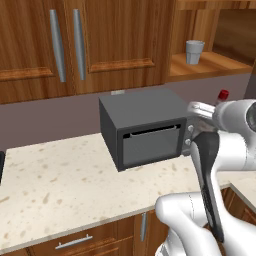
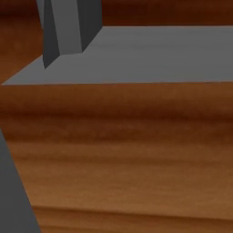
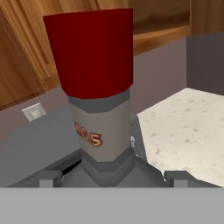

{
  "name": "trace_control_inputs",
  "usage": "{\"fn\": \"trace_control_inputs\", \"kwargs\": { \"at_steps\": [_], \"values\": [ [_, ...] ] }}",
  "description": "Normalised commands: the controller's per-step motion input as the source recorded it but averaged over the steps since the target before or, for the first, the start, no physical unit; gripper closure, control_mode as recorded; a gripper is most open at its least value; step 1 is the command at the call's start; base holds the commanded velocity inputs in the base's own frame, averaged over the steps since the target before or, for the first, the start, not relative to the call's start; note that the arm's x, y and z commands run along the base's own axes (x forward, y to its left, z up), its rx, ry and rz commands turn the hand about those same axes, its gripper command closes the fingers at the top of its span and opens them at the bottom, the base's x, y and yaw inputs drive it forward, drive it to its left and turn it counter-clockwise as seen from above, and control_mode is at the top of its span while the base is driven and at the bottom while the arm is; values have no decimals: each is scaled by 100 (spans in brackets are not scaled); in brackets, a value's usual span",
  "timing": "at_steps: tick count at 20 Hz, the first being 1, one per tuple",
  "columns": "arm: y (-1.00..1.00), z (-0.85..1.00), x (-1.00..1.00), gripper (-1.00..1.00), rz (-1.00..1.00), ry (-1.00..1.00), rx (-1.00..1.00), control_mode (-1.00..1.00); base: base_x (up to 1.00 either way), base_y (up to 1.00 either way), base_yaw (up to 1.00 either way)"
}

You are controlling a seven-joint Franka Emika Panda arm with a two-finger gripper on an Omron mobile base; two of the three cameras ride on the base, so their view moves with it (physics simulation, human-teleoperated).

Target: There is a bowl on the dining counter. Grab a lemon wedge from the fridge and place it in the bowl. Then get the liquor bottle and glass cup from the cabinet and place them next to the bowl.

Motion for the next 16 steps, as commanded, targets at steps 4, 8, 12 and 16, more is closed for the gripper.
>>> {"fn": "trace_control_inputs", "kwargs": {
  "at_steps": [4, 8, 12, 16],
  "values": [
    [18, 0, 0, 100, 9, 5, 0, -100, 0, 0, 0],
    [19, 0, 0, 100, 10, 5, 0, -100, 0, 0, 0],
    [8, 0, 0, 100, 3, 1, 0, 100, 0, 40, 9],
    [0, 0, 0, 100, 0, 0, 0, 100, -7, 94, 11]
  ]
}}
